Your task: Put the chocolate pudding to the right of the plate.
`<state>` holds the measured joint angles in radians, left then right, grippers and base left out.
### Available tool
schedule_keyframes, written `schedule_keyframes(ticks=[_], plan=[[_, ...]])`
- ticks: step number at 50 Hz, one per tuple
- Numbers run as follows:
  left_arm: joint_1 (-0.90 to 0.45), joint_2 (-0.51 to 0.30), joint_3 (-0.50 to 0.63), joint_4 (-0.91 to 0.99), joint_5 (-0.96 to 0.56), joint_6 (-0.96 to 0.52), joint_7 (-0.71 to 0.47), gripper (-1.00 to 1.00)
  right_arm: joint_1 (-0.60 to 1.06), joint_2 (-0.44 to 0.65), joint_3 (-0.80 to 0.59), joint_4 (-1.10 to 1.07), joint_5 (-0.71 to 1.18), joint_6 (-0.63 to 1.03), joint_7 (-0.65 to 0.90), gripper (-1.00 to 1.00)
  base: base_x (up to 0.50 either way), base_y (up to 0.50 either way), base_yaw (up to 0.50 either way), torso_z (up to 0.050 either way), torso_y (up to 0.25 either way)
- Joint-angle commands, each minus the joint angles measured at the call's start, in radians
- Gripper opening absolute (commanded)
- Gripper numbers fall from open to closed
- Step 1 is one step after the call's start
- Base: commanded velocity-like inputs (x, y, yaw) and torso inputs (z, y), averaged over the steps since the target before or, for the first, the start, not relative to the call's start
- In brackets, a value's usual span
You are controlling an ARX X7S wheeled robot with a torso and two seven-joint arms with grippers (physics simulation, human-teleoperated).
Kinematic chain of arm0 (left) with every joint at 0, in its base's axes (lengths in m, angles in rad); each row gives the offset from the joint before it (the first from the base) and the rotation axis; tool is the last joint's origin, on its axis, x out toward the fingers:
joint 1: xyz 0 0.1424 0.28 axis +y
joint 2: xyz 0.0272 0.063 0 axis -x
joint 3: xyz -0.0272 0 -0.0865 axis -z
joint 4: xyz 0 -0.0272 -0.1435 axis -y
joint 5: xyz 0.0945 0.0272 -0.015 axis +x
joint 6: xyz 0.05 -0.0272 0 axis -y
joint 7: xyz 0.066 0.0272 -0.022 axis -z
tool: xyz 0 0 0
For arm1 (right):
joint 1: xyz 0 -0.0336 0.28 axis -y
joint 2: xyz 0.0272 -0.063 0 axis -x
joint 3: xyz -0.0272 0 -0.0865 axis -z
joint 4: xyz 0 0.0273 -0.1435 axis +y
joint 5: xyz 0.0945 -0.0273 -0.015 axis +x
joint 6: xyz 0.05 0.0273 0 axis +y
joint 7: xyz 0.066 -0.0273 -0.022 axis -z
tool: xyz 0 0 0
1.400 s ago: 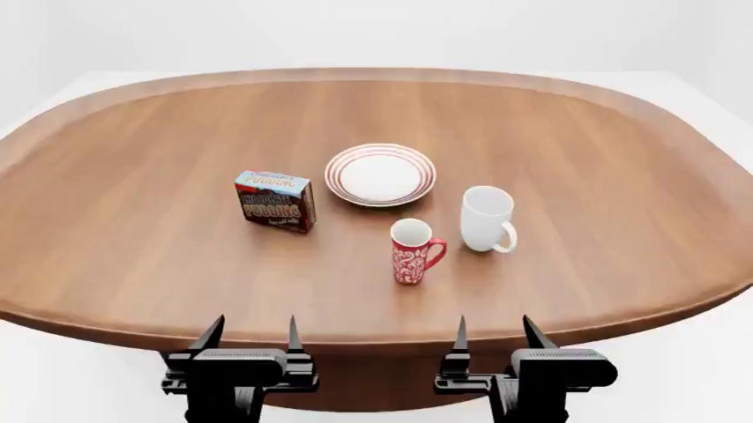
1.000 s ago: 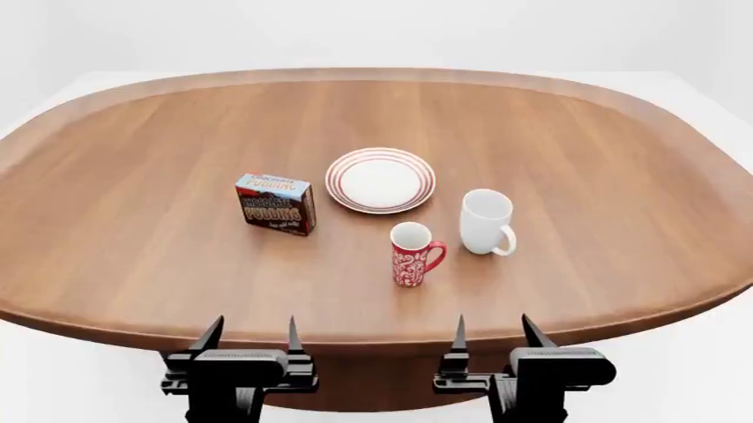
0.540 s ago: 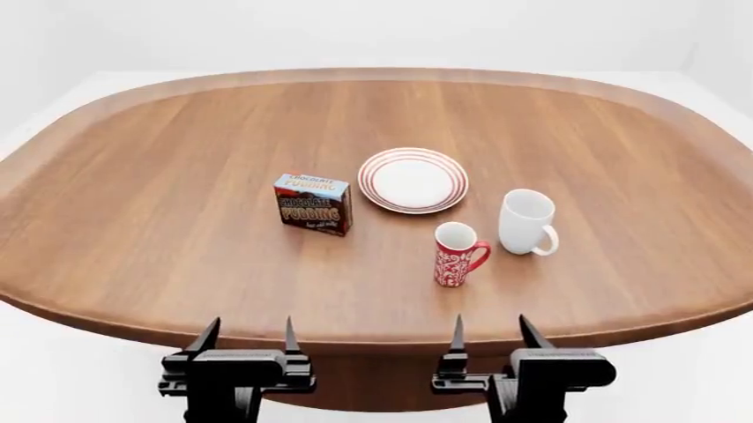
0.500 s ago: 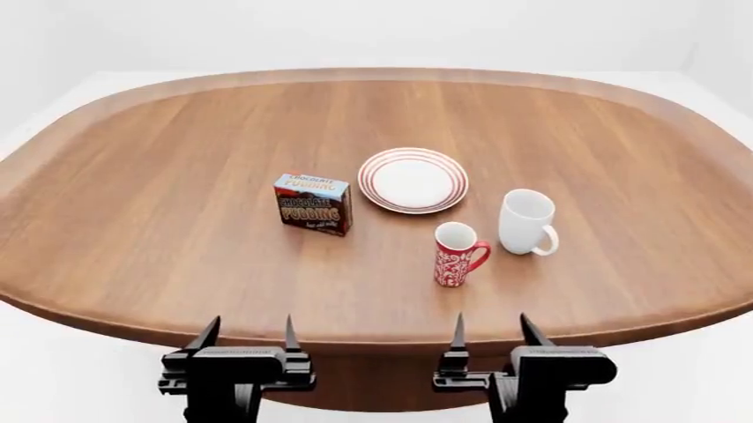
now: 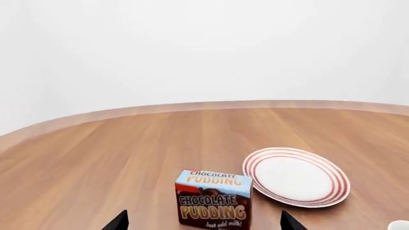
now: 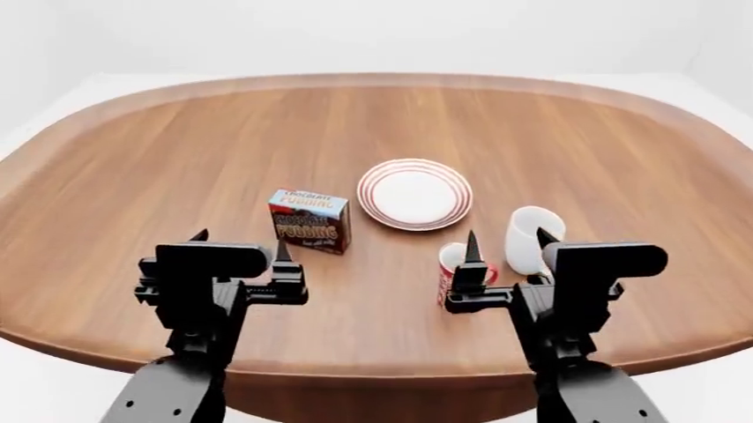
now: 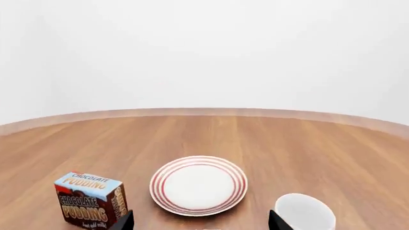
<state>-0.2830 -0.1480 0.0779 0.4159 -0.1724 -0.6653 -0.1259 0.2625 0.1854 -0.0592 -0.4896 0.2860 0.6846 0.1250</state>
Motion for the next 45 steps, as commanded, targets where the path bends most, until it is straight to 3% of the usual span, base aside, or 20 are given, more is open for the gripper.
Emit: schedule_keyframes(ticks=[1, 45], plan=[[-0.035, -0.019, 0.013, 0.036, -0.002, -0.049, -0.009, 1.00, 0.029, 0.019, -0.004, -0.037, 0.019, 0.063, 0.006, 1.00, 0.50, 0.00, 0.00, 0.000, 0.000], [-0.025, -0.038, 0.024, -0.003, -0.018, 0.002, -0.036, 1.00, 0.015, 0.035, -0.031, -0.002, 0.030, 0.025, 0.016, 1.00, 0.50, 0.00, 0.00, 0.000, 0.001]])
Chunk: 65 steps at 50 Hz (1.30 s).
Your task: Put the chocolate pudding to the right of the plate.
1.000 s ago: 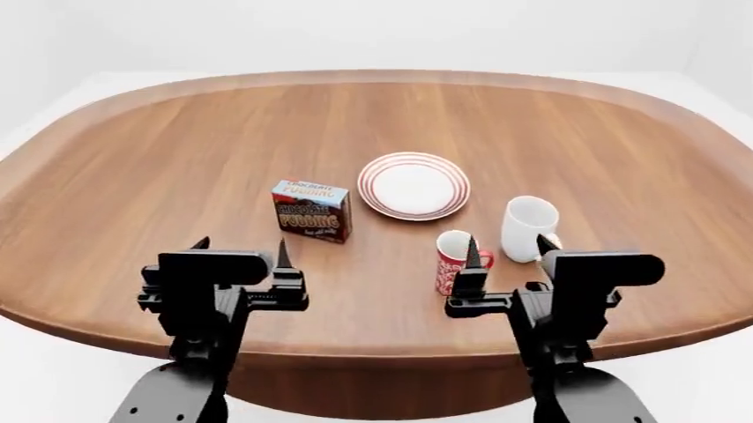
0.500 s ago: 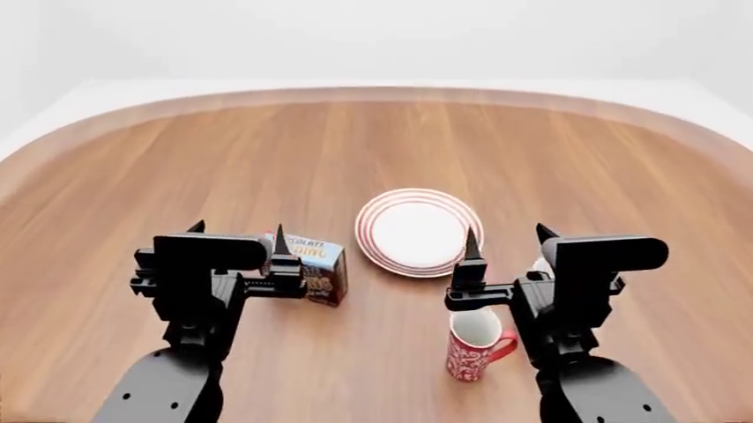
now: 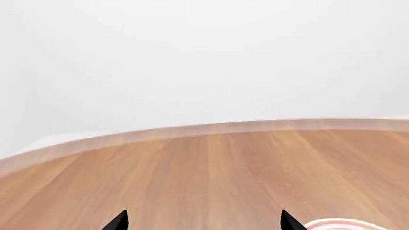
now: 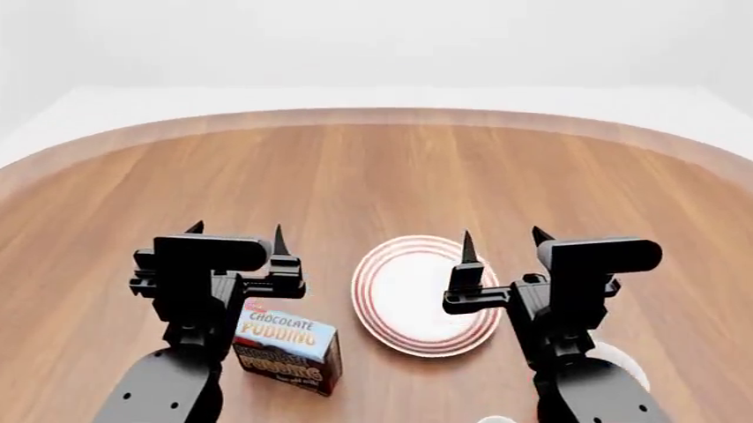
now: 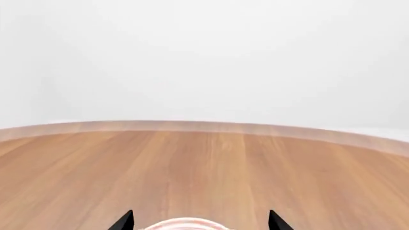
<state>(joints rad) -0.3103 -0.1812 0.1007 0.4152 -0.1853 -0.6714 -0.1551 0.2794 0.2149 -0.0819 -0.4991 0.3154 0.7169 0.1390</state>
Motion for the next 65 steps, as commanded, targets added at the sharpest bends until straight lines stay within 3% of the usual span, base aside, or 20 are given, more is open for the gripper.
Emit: schedule_keyframes(ticks=[1, 14, 30, 46, 49, 56, 57, 65], plan=[[0.003, -0.006, 0.003, -0.003, -0.004, 0.011, -0.007, 1.00, -0.002, 0.005, -0.007, 0.008, 0.003, -0.008, 0.002, 1.00, 0.50, 0.00, 0.00, 0.000, 0.000], [0.003, -0.012, 0.006, -0.007, -0.008, 0.018, -0.015, 1.00, -0.004, 0.009, -0.005, 0.007, 0.011, -0.010, 0.009, 1.00, 0.50, 0.00, 0.00, 0.000, 0.001], [0.006, -0.018, 0.009, -0.011, -0.014, 0.024, -0.025, 1.00, 0.013, 0.027, -0.015, -0.021, 0.030, 0.051, 0.020, 1.00, 0.01, 0.00, 0.00, 0.000, 0.001], [0.002, -0.026, 0.013, -0.011, -0.021, 0.023, -0.033, 1.00, 0.109, 0.112, 0.011, -0.233, 0.160, 0.440, 0.016, 1.00, 0.00, 0.00, 0.00, 0.000, 0.000], [-0.001, -0.028, 0.012, -0.013, -0.024, 0.023, -0.033, 1.00, 0.211, 0.122, 0.139, -0.282, 0.377, 0.755, -0.088, 1.00, 0.00, 0.00, 0.00, 0.000, 0.000], [-0.001, -0.032, 0.015, -0.011, -0.025, 0.023, -0.037, 1.00, 0.237, 0.164, 0.154, -0.256, 0.473, 0.819, -0.165, 1.00, 0.00, 0.00, 0.00, 0.000, 0.000], [0.002, -0.032, 0.015, -0.024, -0.021, 0.035, -0.039, 1.00, 0.246, 0.213, 0.080, -0.220, 0.456, 0.803, -0.188, 1.00, 0.00, 0.00, 0.00, 0.000, 0.000], [0.000, -0.033, 0.017, -0.029, -0.024, 0.038, -0.043, 1.00, 0.249, 0.223, 0.072, -0.226, 0.486, 0.813, -0.180, 1.00, 0.00, 0.00, 0.00, 0.000, 0.000]])
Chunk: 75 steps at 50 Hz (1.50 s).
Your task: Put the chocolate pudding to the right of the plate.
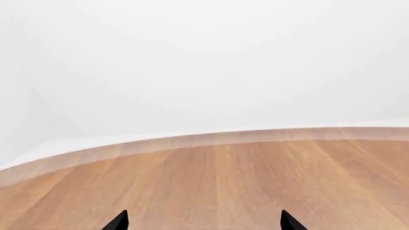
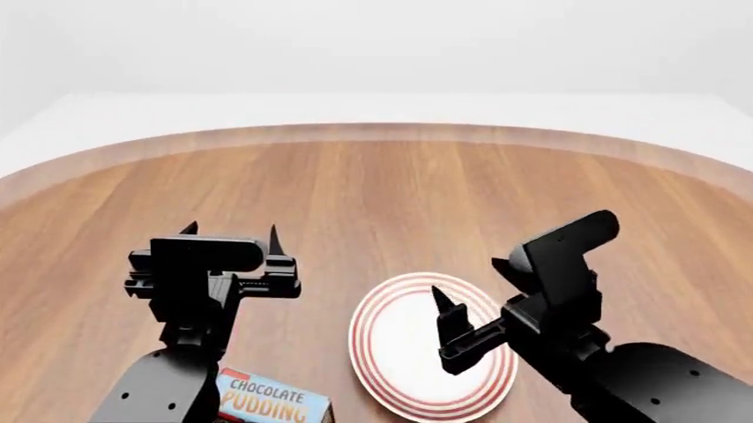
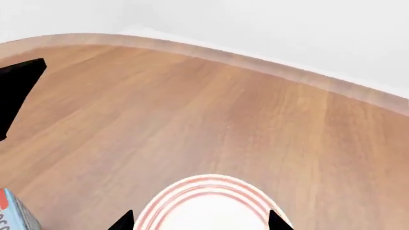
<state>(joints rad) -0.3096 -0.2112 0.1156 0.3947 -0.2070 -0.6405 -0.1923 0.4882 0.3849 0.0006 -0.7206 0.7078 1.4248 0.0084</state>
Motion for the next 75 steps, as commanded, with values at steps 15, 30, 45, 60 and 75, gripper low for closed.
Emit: schedule_keyframes(ticks=[15, 30, 45, 60, 75], plan=[[-0.003, -0.007, 0.008, -0.017, -0.008, 0.011, -0.012, 1.00, 0.123, 0.114, -0.050, 0.072, 0.322, 0.135, -0.035, 1.00, 0.00, 0.00, 0.00, 0.000, 0.000], [-0.006, -0.015, 0.015, -0.011, -0.012, 0.005, -0.019, 1.00, 0.172, 0.128, -0.139, 0.106, 0.519, 0.116, 0.059, 1.00, 0.00, 0.00, 0.00, 0.000, 0.000], [-0.006, -0.016, 0.026, -0.020, -0.014, 0.012, -0.026, 1.00, 0.199, 0.115, -0.334, 0.168, 0.435, 0.040, -0.016, 1.00, 0.00, 0.00, 0.00, 0.000, 0.000], [-0.009, -0.020, 0.034, -0.030, -0.018, 0.019, -0.030, 1.00, 0.249, 0.085, -0.453, 0.210, 0.377, -0.008, -0.054, 1.00, 0.00, 0.00, 0.00, 0.000, 0.000], [-0.013, -0.024, 0.048, -0.028, -0.019, 0.015, -0.036, 1.00, 0.289, 0.023, -0.608, 0.312, 0.286, -0.091, -0.134, 1.00, 0.00, 0.00, 0.00, 0.000, 0.000]])
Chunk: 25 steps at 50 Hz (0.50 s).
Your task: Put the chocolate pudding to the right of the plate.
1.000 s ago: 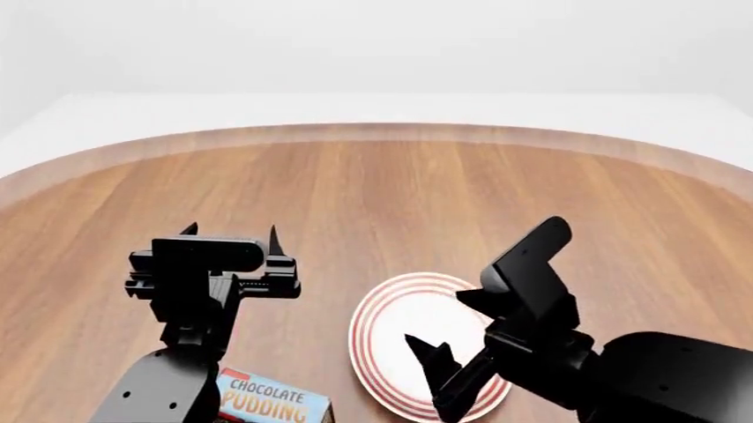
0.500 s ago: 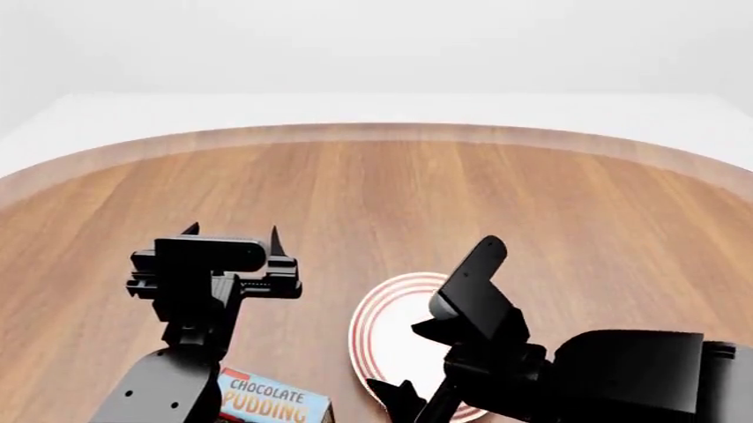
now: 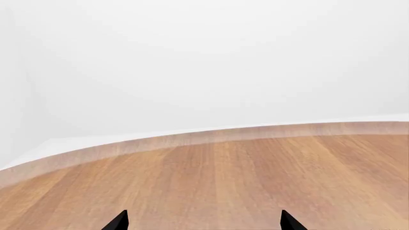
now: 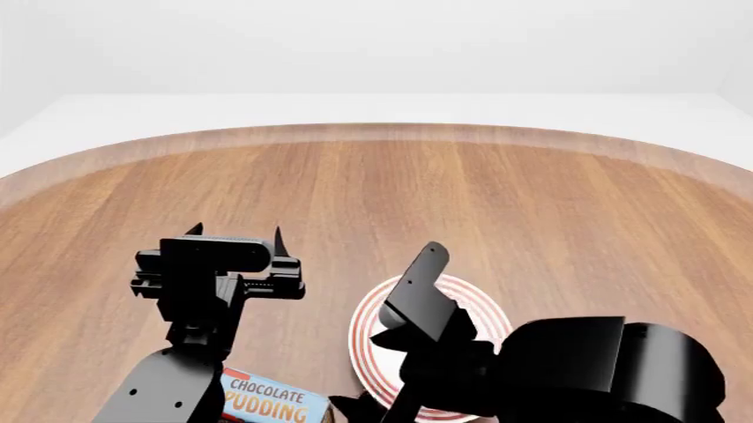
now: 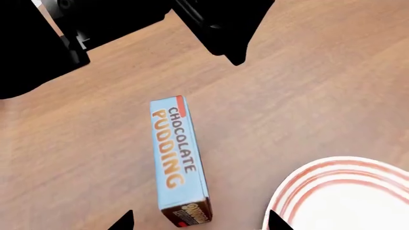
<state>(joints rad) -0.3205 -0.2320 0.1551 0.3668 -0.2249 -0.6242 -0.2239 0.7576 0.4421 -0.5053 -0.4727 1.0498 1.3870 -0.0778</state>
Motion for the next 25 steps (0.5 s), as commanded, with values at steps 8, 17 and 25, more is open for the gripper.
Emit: schedule_keyframes(ticks=[8, 17, 25], plan=[[-0.003, -0.005, 0.013, 0.005, -0.005, -0.003, -0.007, 1.00, 0.025, -0.056, -0.146, 0.098, -0.075, -0.070, -0.063, 1.00, 0.00, 0.00, 0.00, 0.000, 0.000], [-0.003, -0.008, 0.015, 0.002, -0.007, 0.000, -0.010, 1.00, 0.041, -0.078, -0.206, 0.177, -0.126, -0.115, -0.100, 1.00, 0.00, 0.00, 0.00, 0.000, 0.000], [-0.003, -0.011, 0.016, 0.006, -0.012, -0.001, -0.012, 1.00, 0.068, -0.107, -0.264, 0.279, -0.183, -0.167, -0.148, 1.00, 0.00, 0.00, 0.00, 0.000, 0.000]])
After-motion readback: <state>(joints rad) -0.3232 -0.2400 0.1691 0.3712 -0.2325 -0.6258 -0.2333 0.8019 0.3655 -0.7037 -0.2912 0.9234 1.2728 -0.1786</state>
